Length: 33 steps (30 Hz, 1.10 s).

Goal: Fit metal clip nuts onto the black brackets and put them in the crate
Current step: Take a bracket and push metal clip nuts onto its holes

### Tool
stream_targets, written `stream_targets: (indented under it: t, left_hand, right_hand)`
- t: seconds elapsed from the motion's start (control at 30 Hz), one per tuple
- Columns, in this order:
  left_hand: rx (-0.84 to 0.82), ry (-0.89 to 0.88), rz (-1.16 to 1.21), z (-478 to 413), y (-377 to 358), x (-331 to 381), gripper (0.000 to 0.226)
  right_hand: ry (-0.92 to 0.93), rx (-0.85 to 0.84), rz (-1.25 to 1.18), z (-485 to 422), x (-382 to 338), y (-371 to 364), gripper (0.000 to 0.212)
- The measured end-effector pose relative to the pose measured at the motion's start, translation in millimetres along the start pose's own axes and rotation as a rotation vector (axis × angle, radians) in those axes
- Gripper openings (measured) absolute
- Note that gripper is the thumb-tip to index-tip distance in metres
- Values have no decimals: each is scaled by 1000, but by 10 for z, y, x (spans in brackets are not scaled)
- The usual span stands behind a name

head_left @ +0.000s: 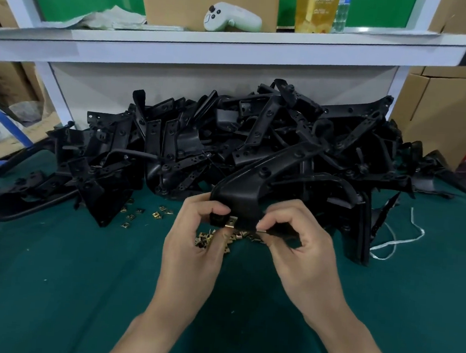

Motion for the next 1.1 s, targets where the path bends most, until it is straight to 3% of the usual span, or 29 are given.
stream_targets:
  t: [0.33,0.7,0.8,0.87,0.97,1.1]
  left_hand:
    - [-10,-120,-161,17,-58,85,32]
    - [-32,-200,-240,54,-100,80,22]
    - [62,-174,-205,33,-35,36,33]
    - [79,-173,-213,32,-15,22,50]
    - [32,-181,-253,45,-35,31,71]
    - [4,-174,-270,42,-59,28,75]
  right_hand:
    - [-55,86,-40,16,52,73,54]
    - [-161,67,-197,8,103,92,62]
    - [-170,-58,-213,-29,75,19,45]
    - [-197,-126,-201,-32,82,-13,46]
    - [-276,-108,-118,-20,133,0,42]
    - [-352,-103,-88,29,203,-4,32]
Point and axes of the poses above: each hand's wrist, its own z-axis away from the middle knuckle, its own y-axis out of the back of the hand, x = y × z, the point moved 6 cm from there along -z, towards the middle knuckle, and after that the axes turned 9 degrees about -x, right-handed, at the moved point
